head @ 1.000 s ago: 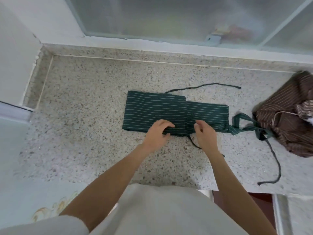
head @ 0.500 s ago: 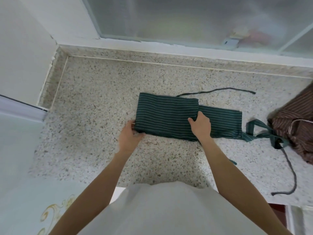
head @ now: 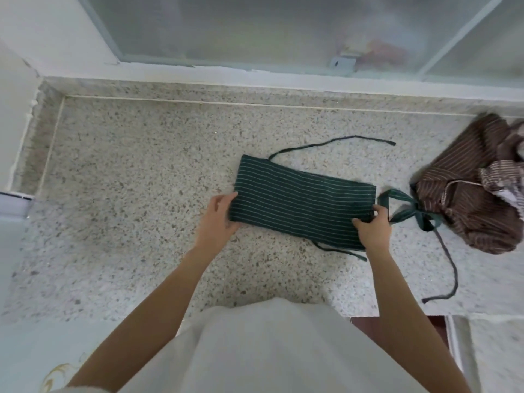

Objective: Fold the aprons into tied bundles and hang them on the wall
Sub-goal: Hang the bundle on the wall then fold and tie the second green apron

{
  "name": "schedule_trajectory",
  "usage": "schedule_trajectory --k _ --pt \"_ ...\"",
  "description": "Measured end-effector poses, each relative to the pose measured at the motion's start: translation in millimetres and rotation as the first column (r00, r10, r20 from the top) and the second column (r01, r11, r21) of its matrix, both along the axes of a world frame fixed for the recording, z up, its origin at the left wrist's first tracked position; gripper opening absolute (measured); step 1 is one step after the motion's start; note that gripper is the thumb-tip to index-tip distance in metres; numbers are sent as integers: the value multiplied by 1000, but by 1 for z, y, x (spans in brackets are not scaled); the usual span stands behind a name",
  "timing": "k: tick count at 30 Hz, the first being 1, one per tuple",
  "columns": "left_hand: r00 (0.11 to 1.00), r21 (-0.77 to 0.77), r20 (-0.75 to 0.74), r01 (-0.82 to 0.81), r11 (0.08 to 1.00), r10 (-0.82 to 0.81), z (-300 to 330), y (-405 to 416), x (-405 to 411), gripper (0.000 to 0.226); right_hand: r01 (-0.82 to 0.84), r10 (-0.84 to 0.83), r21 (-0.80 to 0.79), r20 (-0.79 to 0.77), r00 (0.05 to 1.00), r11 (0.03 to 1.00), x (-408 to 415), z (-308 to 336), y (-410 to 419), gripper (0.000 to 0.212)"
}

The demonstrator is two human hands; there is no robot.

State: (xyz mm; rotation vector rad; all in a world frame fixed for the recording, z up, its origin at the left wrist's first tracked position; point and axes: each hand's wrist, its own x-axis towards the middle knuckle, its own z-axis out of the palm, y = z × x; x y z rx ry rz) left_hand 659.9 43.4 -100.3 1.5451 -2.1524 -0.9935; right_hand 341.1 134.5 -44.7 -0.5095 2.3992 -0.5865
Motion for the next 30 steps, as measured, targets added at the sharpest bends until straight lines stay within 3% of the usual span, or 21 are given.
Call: schedule_trajectory --k 4,7,11,15,18,22,26,30 --pt "998 61 -50 -23 998 26 -3 -1 -5 59 157 -154 -90 36 987 984 -5 -9 4 42" --pt "1000 18 8 -20 1000 20 -5 -2 -9 54 208 -201 -135 65 978 969 -13 -11 6 38" --pt "991 -50 80 111 993 -107 0 -5 -14 53 39 -66 -186 -145 987 982 -23 -10 7 45" --pt "945 -78 210 272 959 -251 -3 -7 -17 53 2 -44 -171 -241 969 985 -33 -20 11 49" --pt "917 -47 303 284 958 -258 -1 -8 -16 56 -73 54 -61 -268 962 995 -34 -28 17 48" --pt "927 -51 312 237 970 -210 10 -21 -20 44 -123 86 -88 -341 936 988 -30 -29 21 43" --pt "949 -130 238 243 961 -208 18 -54 -40 40 -326 242 -42 -581 777 944 -16 -27 20 41" --pt "789 -38 423 506 862 -445 15 -82 -60 47 -611 546 67 -532 647 789 27 -30 14 44"
